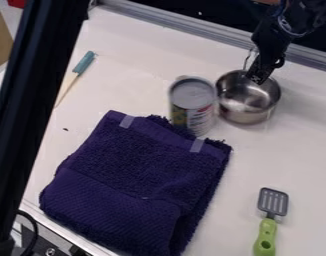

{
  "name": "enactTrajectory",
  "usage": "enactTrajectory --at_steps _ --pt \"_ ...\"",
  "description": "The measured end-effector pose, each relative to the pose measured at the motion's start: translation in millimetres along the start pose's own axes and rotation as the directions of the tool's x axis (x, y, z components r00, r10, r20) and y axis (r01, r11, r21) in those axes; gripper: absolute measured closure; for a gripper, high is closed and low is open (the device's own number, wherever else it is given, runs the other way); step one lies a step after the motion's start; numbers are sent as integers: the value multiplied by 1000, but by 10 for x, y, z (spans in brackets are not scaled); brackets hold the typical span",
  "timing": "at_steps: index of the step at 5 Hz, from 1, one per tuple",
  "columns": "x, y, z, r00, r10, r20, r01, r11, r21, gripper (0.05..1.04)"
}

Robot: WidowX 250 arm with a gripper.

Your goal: Move pot to the upper right side of the table

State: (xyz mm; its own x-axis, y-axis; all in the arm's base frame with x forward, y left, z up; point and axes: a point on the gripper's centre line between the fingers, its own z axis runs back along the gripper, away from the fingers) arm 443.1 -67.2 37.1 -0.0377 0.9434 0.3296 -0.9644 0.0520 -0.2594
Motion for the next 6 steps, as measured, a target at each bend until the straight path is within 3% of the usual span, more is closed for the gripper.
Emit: enactTrajectory --at_steps 1,3,4,5,6 --pt "-2 20 76 1000 -10 -26 10 1000 -5 100" --pt "178 -40 415 995 -21 -95 19 999 -26 85" --pt "423 -49 630 996 -41 -83 37 998 -47 86" --pt "781 117 546 994 -112 -10 111 993 -50 86" --pt "1229 266 420 984 -179 23 180 981 -78 85"
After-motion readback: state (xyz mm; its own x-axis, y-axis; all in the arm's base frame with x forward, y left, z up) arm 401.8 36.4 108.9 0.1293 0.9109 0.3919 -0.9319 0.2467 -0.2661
